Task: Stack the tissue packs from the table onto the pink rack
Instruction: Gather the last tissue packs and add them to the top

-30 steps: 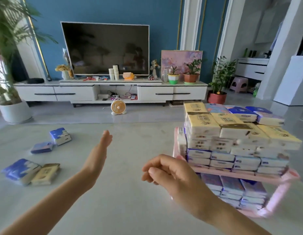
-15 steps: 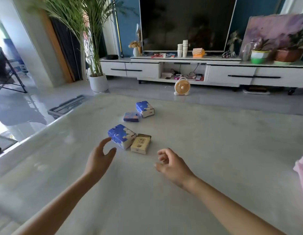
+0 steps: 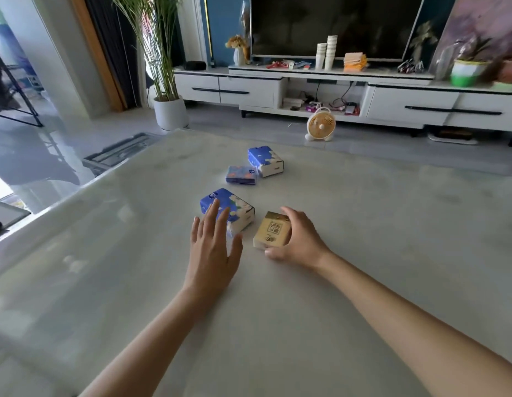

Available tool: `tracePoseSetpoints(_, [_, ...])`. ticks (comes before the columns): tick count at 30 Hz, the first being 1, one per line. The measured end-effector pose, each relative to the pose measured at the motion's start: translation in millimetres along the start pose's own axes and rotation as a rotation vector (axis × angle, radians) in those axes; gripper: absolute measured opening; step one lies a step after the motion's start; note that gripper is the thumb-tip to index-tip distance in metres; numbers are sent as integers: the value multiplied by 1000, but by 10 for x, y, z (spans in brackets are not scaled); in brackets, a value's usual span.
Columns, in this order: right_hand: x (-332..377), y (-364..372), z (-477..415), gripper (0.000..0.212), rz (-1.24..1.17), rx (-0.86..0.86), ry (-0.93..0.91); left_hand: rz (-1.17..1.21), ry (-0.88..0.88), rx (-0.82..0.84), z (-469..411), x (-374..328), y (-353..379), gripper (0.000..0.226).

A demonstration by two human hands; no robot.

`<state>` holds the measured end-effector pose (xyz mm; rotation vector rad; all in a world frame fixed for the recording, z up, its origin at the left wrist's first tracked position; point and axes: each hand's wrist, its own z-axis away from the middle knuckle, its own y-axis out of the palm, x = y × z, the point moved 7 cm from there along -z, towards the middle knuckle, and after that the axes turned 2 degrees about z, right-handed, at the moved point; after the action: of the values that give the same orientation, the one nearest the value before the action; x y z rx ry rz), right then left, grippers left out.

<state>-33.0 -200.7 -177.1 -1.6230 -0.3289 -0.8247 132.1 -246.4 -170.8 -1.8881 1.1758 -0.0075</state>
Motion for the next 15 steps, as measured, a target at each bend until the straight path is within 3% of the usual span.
tracePoseSetpoints(6, [74, -608, 824, 92, -165, -76, -60, -234, 278, 89, 74, -453, -34, 40])
tracePoseSetpoints(8, [166, -912, 1188, 88, -210, -82, -104, -147, 398, 110, 219, -698, -74, 33])
tracePoseSetpoints(11, [328, -1453, 1834, 82, -252, -103, -196, 87, 422, 111, 526, -1163, -176, 26])
tracePoseSetpoints(15, [439, -2230, 2659, 76, -196, -250, -286, 368, 523, 49, 724, -2165, -270, 28])
